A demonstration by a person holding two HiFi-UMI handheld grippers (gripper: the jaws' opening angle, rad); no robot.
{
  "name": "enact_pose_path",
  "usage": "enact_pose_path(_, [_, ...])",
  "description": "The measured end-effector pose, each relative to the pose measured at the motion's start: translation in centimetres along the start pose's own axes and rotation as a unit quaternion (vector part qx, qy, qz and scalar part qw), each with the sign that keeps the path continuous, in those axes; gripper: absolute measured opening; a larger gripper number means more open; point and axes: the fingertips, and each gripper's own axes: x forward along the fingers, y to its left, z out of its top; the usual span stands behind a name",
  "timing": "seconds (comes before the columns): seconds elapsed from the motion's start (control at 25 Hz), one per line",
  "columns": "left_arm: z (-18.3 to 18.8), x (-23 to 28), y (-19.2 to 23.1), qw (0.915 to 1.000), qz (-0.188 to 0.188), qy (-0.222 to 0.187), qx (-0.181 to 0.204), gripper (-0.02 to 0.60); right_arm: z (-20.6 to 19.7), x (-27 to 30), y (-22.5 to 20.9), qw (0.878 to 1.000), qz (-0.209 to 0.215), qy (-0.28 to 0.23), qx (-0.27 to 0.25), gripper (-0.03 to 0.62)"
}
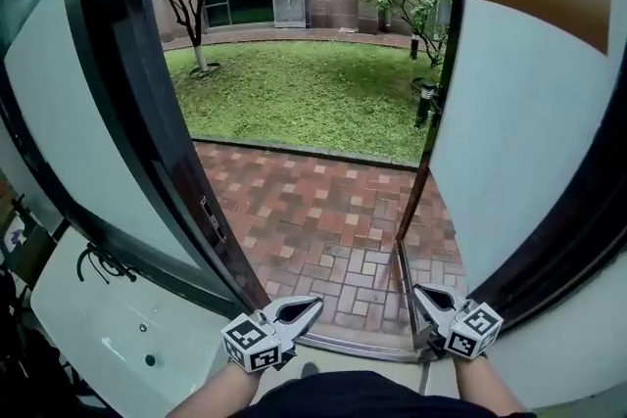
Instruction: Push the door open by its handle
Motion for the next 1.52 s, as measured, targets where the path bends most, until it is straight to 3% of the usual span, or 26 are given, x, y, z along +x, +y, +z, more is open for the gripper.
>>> enact_pose_path(0.16, [-0.1,0.2,-5.2,0.9999,-0.014,0.007,0.002,0.0,-1.2,-4.9,1.8,1.0,-0.01,0.001,0.011,0.0])
enact_pose_path(0.28, [-0.3,-0.6,-6.8,0.9997,-0.018,0.011,0.009,0.0,-2.6,-6.6,3.4,1.0,-0.015,0.001,0.023,0.0])
enact_pose_path(0.48, [0.7,-3.0,-6.4,0.9992,-0.039,0.001,0.008,0.0,-2.4,-6.0,7.3,0.999,-0.022,-0.011,0.026,0.0])
enact_pose_path(0.72, [0.7,-6.1,-5.7,0.9974,-0.06,0.008,0.04,0.0,-2.9,-4.6,8.8,0.997,-0.051,-0.027,0.051,0.0])
enact_pose_path(1.52, [1.8,-6.1,-3.3,0.9965,-0.074,-0.002,0.039,0.0,-1.5,-3.8,7.6,0.997,-0.077,-0.015,0.008,0.0])
